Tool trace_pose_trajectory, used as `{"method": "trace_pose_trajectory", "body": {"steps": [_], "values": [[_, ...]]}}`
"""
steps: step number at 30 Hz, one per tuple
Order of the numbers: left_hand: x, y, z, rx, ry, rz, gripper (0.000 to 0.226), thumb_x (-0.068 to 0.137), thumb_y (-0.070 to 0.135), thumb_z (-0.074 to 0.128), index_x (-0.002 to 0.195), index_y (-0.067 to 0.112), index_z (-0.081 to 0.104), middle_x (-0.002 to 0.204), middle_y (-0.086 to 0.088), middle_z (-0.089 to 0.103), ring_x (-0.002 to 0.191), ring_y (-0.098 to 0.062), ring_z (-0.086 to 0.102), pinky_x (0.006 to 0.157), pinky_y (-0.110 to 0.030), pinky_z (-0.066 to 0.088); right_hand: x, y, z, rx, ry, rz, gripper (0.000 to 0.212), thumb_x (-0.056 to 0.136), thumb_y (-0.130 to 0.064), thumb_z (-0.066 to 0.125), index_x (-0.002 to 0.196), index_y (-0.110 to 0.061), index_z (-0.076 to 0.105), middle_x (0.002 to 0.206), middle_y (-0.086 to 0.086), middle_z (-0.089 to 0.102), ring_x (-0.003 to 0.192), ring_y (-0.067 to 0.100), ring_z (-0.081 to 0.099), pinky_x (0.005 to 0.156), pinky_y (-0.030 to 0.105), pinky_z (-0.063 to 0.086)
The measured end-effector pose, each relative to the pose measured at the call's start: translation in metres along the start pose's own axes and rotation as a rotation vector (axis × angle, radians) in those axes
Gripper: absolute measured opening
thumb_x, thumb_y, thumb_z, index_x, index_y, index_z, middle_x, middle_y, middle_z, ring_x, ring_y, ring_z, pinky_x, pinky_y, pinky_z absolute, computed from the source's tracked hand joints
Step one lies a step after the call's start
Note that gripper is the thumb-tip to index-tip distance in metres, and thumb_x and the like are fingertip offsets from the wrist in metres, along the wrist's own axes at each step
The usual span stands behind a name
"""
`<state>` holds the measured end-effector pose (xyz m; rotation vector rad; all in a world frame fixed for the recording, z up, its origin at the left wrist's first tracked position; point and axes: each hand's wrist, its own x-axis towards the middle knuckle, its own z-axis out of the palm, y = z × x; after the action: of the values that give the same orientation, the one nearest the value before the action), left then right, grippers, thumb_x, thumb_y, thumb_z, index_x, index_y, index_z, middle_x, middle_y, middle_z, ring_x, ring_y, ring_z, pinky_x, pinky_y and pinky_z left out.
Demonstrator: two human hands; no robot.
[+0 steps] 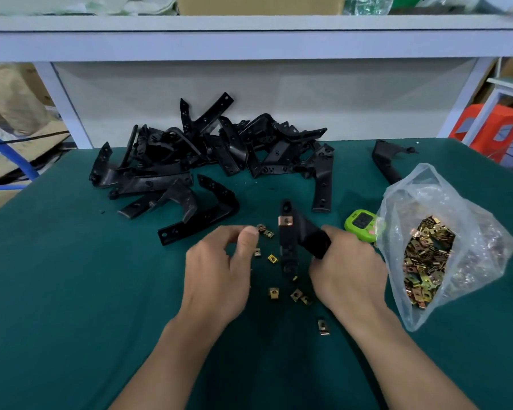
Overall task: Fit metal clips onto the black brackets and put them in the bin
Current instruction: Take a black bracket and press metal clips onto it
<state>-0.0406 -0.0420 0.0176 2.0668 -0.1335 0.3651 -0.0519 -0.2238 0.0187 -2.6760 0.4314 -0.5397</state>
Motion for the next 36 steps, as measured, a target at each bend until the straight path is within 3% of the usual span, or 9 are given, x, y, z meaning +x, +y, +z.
{"method": "trace_pose_trajectory", "body": {"steps": [1,4,7,9,17,25,29,32,36], "values": [[0.005,-0.005,-0.003,0.057,-0.010,-0.032,0.019,0.095,0.043,0.064,0.107,0.035,0.075,0.087,0.034,0.065,0.072,0.008,0.064,0.065,-0.009,0.047,0.002,0.002,0.000,0.036,0.012,0.023,0.022,0.076,-0.009,0.061,0.071,-0.026,0.048,0.056,-0.009,0.049,0.052,0.022,0.041,0.052,0.032,0.030],[0.009,-0.016,-0.006,0.205,-0.113,-0.063,0.030,0.087,0.025,0.071,0.111,0.043,0.074,0.100,0.034,0.057,0.077,0.003,0.064,0.078,-0.020,0.052,0.003,0.007,0.001,0.118,-0.001,0.061,0.023,0.080,-0.010,0.061,0.072,-0.028,0.050,0.057,-0.009,0.053,0.052,0.014,0.045,0.048,0.027,0.029],[0.006,-0.017,0.002,0.294,-0.207,0.089,0.038,0.088,0.022,0.070,0.122,0.039,0.071,0.117,0.029,0.057,0.112,0.009,0.048,0.096,0.003,0.025,0.000,0.005,0.004,0.116,-0.031,0.073,0.019,0.081,-0.013,0.062,0.079,-0.030,0.055,0.058,-0.011,0.052,0.052,0.005,0.039,0.046,0.023,0.024],[0.007,-0.017,0.012,0.384,-0.291,0.231,0.038,0.091,0.021,0.069,0.127,0.033,0.070,0.125,0.021,0.062,0.124,0.003,0.041,0.100,0.004,0.009,-0.001,0.004,0.005,0.104,-0.046,0.069,0.016,0.080,-0.015,0.062,0.081,-0.030,0.057,0.060,-0.011,0.051,0.052,0.007,0.038,0.048,0.028,0.027],[0.008,-0.017,0.019,0.441,-0.295,0.272,0.006,0.095,0.021,0.067,0.090,0.023,0.069,0.100,0.011,0.065,0.107,-0.010,0.051,0.096,-0.022,0.038,-0.002,0.002,0.007,0.091,-0.095,0.054,0.017,0.080,-0.020,0.063,0.077,-0.032,0.052,0.062,-0.009,0.052,0.062,0.028,0.048,0.060,0.035,0.039],[-0.001,-0.002,0.020,-0.023,-0.094,-0.071,0.025,0.103,0.025,0.046,0.084,0.031,0.061,0.080,0.013,0.071,0.079,0.002,0.065,0.067,-0.010,0.045,-0.002,0.002,0.006,0.106,-0.097,0.048,0.021,0.080,-0.021,0.065,0.072,-0.031,0.048,0.062,-0.009,0.053,0.058,0.024,0.045,0.057,0.034,0.036],[0.001,0.007,0.020,-0.347,-0.171,-0.353,0.025,0.098,0.015,0.045,0.080,0.013,0.063,0.077,-0.001,0.079,0.071,-0.018,0.077,0.068,-0.032,0.057,-0.002,0.003,0.006,0.112,-0.094,0.039,0.021,0.079,-0.021,0.065,0.073,-0.032,0.048,0.062,-0.010,0.053,0.056,0.019,0.044,0.055,0.033,0.034],[0.003,0.009,0.018,-0.571,-0.163,-0.452,0.019,0.100,0.009,0.053,0.087,0.011,0.067,0.078,-0.009,0.078,0.071,-0.024,0.077,0.060,-0.028,0.058,-0.003,0.003,0.006,0.118,-0.097,0.030,0.019,0.079,-0.021,0.065,0.074,-0.033,0.050,0.062,-0.009,0.054,0.057,0.019,0.047,0.055,0.033,0.036],[0.007,0.007,0.010,-0.857,-0.200,-0.553,0.022,0.102,0.008,0.057,0.097,0.010,0.079,0.091,-0.015,0.078,0.079,-0.020,0.077,0.067,-0.026,0.060,-0.004,0.004,0.006,0.138,-0.101,0.024,0.023,0.078,-0.021,0.064,0.070,-0.033,0.046,0.062,-0.009,0.056,0.062,0.025,0.053,0.057,0.032,0.040]]}}
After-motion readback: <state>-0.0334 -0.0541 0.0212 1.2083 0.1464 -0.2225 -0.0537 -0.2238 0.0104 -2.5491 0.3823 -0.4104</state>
